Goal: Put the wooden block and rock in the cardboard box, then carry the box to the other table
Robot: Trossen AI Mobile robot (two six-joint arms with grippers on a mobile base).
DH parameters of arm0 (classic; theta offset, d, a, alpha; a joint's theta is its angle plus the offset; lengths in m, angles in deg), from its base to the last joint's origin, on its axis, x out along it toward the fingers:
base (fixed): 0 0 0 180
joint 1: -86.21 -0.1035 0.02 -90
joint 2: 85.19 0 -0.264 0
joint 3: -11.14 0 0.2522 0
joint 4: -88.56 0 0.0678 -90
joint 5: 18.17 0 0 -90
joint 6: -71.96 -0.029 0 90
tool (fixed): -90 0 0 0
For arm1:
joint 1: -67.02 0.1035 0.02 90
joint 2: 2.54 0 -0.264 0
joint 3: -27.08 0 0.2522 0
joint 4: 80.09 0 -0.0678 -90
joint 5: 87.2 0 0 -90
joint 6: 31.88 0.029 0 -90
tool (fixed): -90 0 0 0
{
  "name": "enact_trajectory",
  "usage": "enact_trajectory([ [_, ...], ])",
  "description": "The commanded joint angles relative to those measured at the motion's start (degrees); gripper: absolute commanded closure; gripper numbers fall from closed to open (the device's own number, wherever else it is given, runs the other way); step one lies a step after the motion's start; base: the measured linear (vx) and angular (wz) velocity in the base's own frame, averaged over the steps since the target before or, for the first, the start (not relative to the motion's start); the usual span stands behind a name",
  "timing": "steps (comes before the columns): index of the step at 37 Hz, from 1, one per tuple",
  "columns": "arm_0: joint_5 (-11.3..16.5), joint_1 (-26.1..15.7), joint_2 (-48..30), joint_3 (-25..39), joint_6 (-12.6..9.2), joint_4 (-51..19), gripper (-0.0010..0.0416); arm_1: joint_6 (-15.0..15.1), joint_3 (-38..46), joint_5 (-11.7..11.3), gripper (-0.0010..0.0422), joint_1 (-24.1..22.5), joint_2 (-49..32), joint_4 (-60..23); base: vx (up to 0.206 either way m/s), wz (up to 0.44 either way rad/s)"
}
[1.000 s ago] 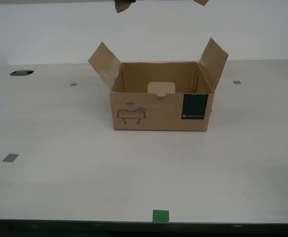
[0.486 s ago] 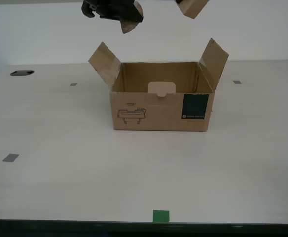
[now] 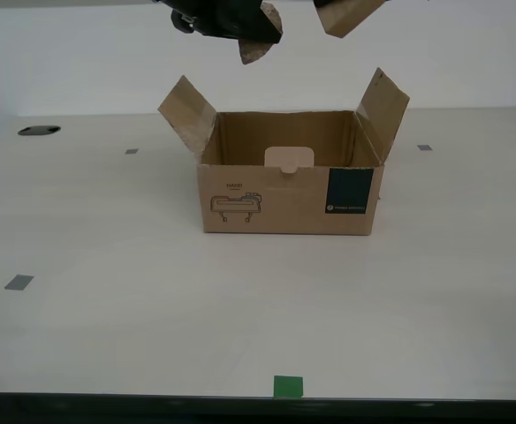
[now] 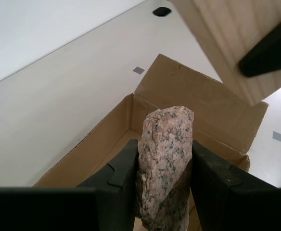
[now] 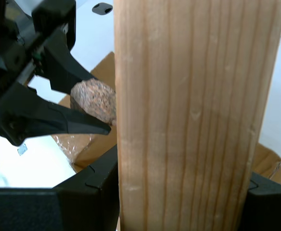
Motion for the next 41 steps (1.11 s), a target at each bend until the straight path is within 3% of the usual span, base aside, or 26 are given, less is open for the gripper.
enact_trajectory([
  [1, 0.4, -0.1, 0.4, -2.9, 0.0, 2.9, 0.0406, 1.0, 0.0, 0.4, 0.0413, -0.4, 0.0, 0.5, 0.0, 0.0],
  [9, 0.4, -0.7, 0.4, -8.8, 0.2, 10.7, 0.0406, 2.4, -2.7, 0.4, 0.0413, -0.5, 0.1, 1.8, 0.0, 0.0],
  [19, 0.3, -0.8, 0.4, -12.5, 0.6, 14.6, 0.0406, -0.5, -11.4, 0.4, 0.0412, -0.6, 0.9, 13.7, 0.0, 0.0],
  [25, 0.3, -1.0, 0.4, -15.4, 0.9, 19.2, 0.0406, -0.3, -12.3, 0.7, 0.0412, -0.6, 1.2, 17.7, 0.0, 0.0],
  [41, 0.3, -1.5, 0.4, -16.5, 0.3, 21.1, 0.0406, -2.3, -12.3, 0.9, 0.0412, -0.6, 1.2, 17.8, 0.0, 0.0],
])
